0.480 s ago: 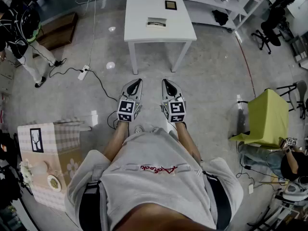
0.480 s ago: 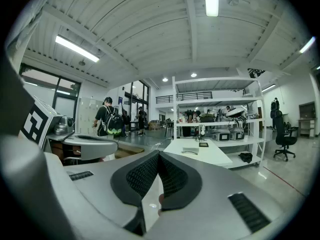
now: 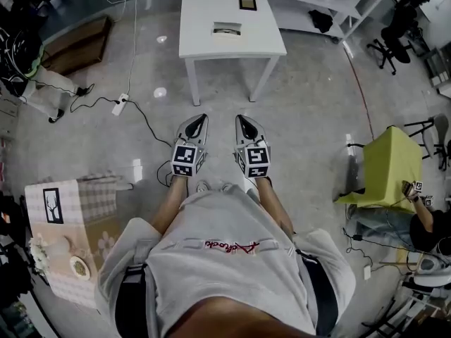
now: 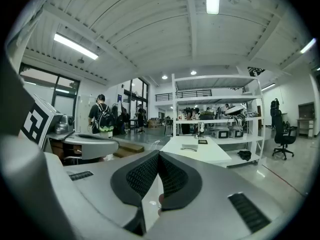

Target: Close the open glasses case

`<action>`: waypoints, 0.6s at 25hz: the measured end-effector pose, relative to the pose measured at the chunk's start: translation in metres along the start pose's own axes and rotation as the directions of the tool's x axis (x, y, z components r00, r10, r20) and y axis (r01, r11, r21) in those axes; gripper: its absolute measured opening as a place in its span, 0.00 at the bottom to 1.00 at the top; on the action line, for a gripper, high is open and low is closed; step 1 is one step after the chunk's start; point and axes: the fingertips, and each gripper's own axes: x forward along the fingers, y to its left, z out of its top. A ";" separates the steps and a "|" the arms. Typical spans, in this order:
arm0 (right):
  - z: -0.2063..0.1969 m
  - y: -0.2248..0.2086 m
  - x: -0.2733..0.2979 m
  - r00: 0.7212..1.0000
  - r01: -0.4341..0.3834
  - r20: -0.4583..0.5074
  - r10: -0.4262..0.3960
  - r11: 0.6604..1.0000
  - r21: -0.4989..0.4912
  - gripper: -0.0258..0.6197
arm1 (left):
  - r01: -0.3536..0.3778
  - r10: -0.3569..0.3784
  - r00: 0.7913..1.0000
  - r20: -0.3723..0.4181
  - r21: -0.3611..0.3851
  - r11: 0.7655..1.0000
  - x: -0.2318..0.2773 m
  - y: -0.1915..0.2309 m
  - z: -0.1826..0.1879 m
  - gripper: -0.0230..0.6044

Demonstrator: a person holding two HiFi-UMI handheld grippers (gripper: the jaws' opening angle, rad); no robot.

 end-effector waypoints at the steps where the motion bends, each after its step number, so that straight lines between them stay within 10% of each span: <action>1: -0.001 0.000 0.000 1.000 -0.001 0.000 0.001 1.000 0.005 0.07 | 0.000 0.000 1.000 -0.002 0.001 1.000 0.000 0.000 -0.001 0.07; 15: -0.008 -0.021 -0.012 1.000 -0.007 0.006 0.007 0.998 0.060 0.07 | -0.010 0.011 0.999 -0.032 0.008 1.000 0.006 -0.020 -0.009 0.07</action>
